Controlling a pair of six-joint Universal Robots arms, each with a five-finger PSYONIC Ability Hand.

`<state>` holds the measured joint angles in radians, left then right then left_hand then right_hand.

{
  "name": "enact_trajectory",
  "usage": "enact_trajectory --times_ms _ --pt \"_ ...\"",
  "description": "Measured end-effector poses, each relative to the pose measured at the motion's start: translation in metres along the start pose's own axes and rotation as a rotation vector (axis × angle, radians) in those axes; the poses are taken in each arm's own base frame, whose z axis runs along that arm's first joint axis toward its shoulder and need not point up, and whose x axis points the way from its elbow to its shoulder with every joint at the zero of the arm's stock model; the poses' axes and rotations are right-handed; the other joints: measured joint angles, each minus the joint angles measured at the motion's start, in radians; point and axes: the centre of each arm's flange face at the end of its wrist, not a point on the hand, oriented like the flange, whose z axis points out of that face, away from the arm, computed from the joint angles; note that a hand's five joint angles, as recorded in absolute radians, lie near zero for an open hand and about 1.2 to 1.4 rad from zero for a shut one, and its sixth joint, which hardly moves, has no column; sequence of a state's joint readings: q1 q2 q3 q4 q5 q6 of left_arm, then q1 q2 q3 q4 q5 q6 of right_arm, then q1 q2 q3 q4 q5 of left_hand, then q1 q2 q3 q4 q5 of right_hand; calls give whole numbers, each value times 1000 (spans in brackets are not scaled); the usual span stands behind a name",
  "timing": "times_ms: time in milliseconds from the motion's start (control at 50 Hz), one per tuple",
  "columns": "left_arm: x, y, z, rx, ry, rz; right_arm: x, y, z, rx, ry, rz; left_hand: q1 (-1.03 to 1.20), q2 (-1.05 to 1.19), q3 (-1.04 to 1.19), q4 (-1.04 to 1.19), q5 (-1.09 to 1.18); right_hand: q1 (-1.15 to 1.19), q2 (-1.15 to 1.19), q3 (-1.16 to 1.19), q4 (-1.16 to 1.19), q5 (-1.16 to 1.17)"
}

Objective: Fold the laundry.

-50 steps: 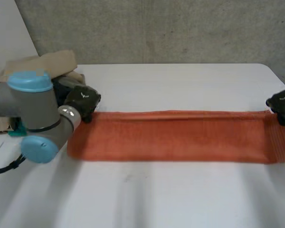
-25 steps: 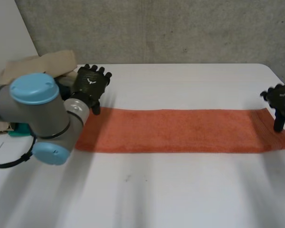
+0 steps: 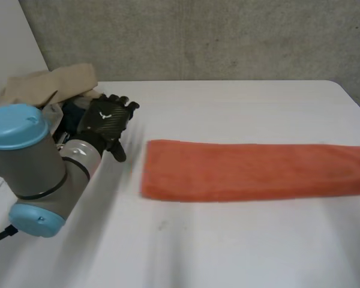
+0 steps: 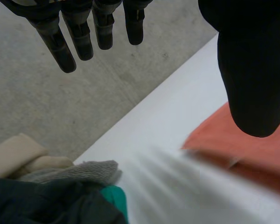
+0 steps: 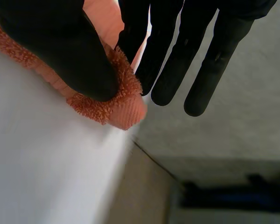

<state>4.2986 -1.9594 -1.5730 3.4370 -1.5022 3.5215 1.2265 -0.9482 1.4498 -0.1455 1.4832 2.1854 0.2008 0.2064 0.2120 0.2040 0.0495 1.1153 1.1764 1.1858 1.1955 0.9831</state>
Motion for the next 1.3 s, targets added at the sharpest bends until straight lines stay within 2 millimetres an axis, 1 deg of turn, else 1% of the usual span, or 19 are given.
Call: enact_trajectory --times_ms 100,220,260,320,340,400,500,620,640,680,740,820,900,980,1040,1100,1140,1220,1300 --pt "-8 -7 -7 12 -21 1 21 -13 -3 60 72 -77 0 0 0 0 0 0 0 0 1 8" --pt "-11 -11 -12 21 -30 1 -1 -87 -40 342 36 -29 0 0 0 0 0 0 0 5 1 10" --pt "-11 -12 -14 24 -31 0 -29 -128 -73 511 -42 -1 0 0 0 0 0 0 0 6 1 12" --pt "-10 -13 -15 26 -29 0 -72 -168 -119 702 -176 0 0 0 0 0 0 0 0 8 2 12" --pt "-10 -13 -15 26 -28 0 -78 -172 -126 726 -196 -2 0 0 0 0 0 0 0 8 2 12" --pt "-8 -14 -16 27 -23 1 -134 -197 -181 906 -375 -38 0 0 0 0 0 0 0 8 2 12" --pt "-2 -14 -18 27 -8 1 -214 -199 -239 1046 -614 -117 0 0 0 0 0 0 0 8 3 13" --pt "6 -15 -19 31 15 3 -262 -184 -259 1052 -735 -169 0 0 0 0 0 -60 -113 -118 -126 -84" --pt "9 -15 -20 33 21 4 -267 -182 -259 1039 -740 -172 0 0 0 0 0 -330 -406 -403 -391 -356" --pt "11 -15 -20 36 26 4 -268 -181 -256 1011 -728 -166 0 0 0 0 0 -701 -776 -747 -754 -731" --pt "15 -17 -20 44 36 5 -250 -181 -238 909 -667 -104 0 0 0 0 0 -891 -959 -965 -972 -934" --pt "22 -20 -20 60 52 7 -197 -168 -202 696 -575 35 0 0 0 0 0 -891 -963 -971 -982 -936" --pt "27 -22 -21 69 64 8 -169 -147 -187 561 -571 96 0 0 0 0 0 -891 -963 -971 -982 -936" --pt "35 -23 -22 74 86 10 -159 -125 -177 462 -589 121 0 0 0 0 0 -885 -955 -963 -973 -928" --pt "40 -23 -23 75 100 11 -156 -110 -170 404 -591 122 0 0 0 0 0 -621 -684 -694 -706 -661" --pt "46 -22 -24 72 115 12 -155 -95 -158 349 -569 89 0 0 0 0 0 -188 -199 -224 -236 -204" --pt "47 -21 -24 70 120 12 -154 -91 -154 336 -548 66 0 0 0 0 0 -103 -48 -72 -83 -54" --pt "49 -20 -25 66 125 13 -149 -92 -143 339 -467 10 0 0 0 0 0 -35 -15 0 -2 17" --pt "48 -21 -26 68 120 13 -150 -124 -152 481 -383 -40 0 0 0 0 0 -11 -15 1 1 27"
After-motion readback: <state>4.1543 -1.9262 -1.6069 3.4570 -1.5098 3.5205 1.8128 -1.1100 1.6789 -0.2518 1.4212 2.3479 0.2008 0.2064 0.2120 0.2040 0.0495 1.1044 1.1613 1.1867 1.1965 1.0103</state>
